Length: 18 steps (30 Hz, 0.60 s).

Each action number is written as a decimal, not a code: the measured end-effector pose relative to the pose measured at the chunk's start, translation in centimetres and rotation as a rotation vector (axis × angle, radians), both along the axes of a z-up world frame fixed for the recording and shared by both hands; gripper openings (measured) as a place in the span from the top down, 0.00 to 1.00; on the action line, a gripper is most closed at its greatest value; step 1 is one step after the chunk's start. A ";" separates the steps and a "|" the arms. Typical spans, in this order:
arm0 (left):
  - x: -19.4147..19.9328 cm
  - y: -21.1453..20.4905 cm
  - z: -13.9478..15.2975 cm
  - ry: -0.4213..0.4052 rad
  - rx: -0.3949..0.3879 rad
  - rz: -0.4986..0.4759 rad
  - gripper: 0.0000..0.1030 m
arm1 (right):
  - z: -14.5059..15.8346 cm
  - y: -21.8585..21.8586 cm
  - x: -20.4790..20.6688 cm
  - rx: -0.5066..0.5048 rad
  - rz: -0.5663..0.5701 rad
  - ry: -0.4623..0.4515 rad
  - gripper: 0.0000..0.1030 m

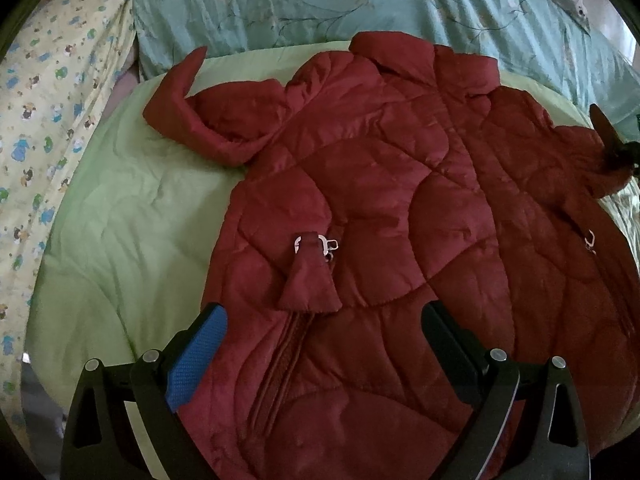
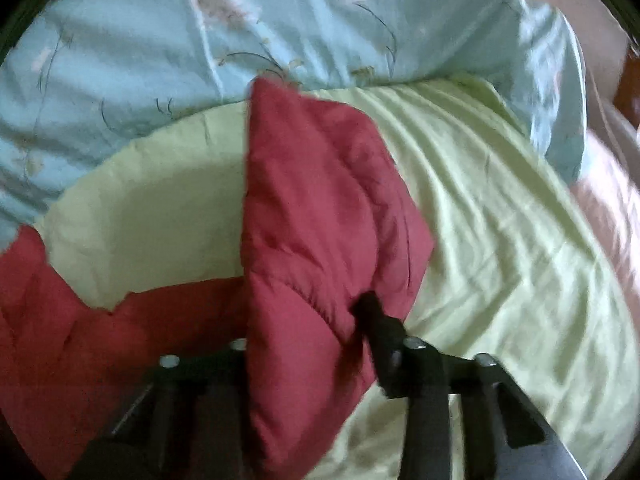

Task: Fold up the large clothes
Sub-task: 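Grasp a sleeve of the red jacket with the right tool and lift it, then carry the held sleeve across the jacket body with the right tool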

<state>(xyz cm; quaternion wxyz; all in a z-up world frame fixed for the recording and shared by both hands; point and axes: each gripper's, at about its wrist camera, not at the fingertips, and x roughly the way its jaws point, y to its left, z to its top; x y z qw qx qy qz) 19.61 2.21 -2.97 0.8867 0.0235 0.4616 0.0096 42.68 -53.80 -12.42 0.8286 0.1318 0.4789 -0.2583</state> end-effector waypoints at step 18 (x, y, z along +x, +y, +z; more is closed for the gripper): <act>1.5 1.2 -0.9 0.034 -0.139 -0.014 0.04 | 7.5 23.0 -1.8 0.212 0.496 -0.245 0.86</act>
